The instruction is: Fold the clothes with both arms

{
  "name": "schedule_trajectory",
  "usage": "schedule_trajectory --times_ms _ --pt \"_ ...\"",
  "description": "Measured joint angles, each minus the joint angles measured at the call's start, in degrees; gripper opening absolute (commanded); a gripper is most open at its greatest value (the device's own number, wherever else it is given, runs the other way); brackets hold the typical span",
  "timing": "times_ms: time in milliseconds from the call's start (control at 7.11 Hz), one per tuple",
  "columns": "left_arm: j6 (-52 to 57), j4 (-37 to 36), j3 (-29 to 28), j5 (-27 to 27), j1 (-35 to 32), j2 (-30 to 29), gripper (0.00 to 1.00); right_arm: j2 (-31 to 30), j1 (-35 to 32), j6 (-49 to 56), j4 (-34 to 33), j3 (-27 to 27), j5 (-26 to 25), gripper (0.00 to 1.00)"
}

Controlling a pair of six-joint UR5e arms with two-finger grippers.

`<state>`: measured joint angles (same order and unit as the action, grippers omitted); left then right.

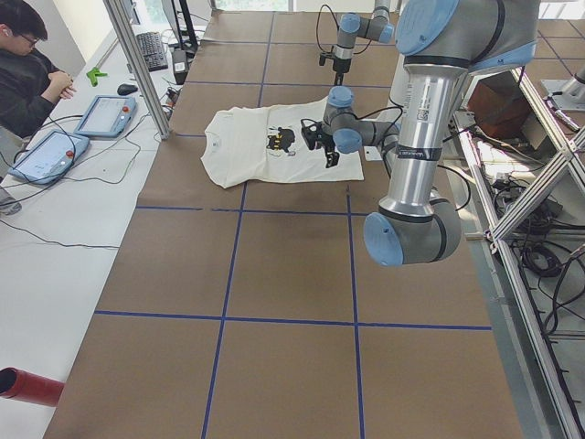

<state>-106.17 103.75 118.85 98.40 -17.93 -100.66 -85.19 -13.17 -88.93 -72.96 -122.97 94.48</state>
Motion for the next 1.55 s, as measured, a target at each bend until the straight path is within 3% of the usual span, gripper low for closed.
schedule_trajectory --times_ms 422,985,1547 --pt "-10.74 -3.93 0.43 -2.28 9.79 1.19 0.90 0.05 -1.05 -0.01 0.01 -0.68 1.06 0.00" --pt "-12.22 -4.42 -0.80 -3.96 12.65 1.29 0.83 0.10 -1.57 0.00 0.01 -0.70 1.16 0.00" --pt "-12.22 -4.43 -1.73 -5.11 12.79 1.45 0.53 0.00 -2.69 0.07 0.01 -0.70 2.27 0.00"
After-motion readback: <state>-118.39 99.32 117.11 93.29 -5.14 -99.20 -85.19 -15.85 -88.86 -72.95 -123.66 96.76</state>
